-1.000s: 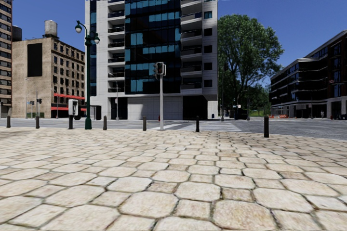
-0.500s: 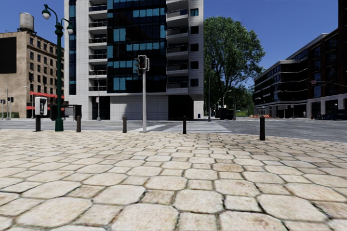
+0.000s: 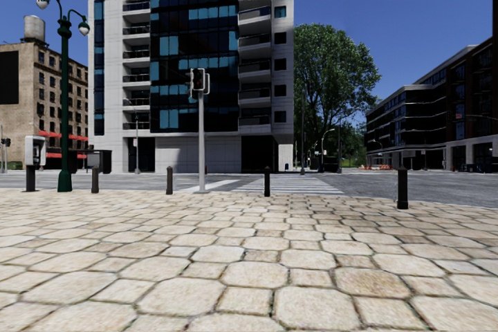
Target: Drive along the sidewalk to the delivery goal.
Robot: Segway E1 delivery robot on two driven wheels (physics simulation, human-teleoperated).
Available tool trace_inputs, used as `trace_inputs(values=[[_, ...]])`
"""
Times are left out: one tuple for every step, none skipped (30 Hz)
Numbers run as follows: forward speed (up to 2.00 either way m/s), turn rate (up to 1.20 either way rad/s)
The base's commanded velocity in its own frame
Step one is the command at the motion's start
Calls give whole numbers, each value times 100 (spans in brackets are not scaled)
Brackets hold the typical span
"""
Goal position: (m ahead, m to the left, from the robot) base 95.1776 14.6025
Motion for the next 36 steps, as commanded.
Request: trace_inputs(values=[[200,0],[200,-14],[200,-42],[200,-55],[200,-55],[200,-60],[200,-72],[200,-77],[200,-77],[200,-79],[200,-79],[200,-79],[200,-79],[200,-79],[200,-78],[200,-64],[200,0],[200,0],[200,0],[200,0],[200,0],[200,0],[200,0],[200,0],[200,0],[200,0],[200,0],[200,0],[200,0],[200,0],[200,0],[200,0],[200,0],[200,0],[200,0],[200,0]])
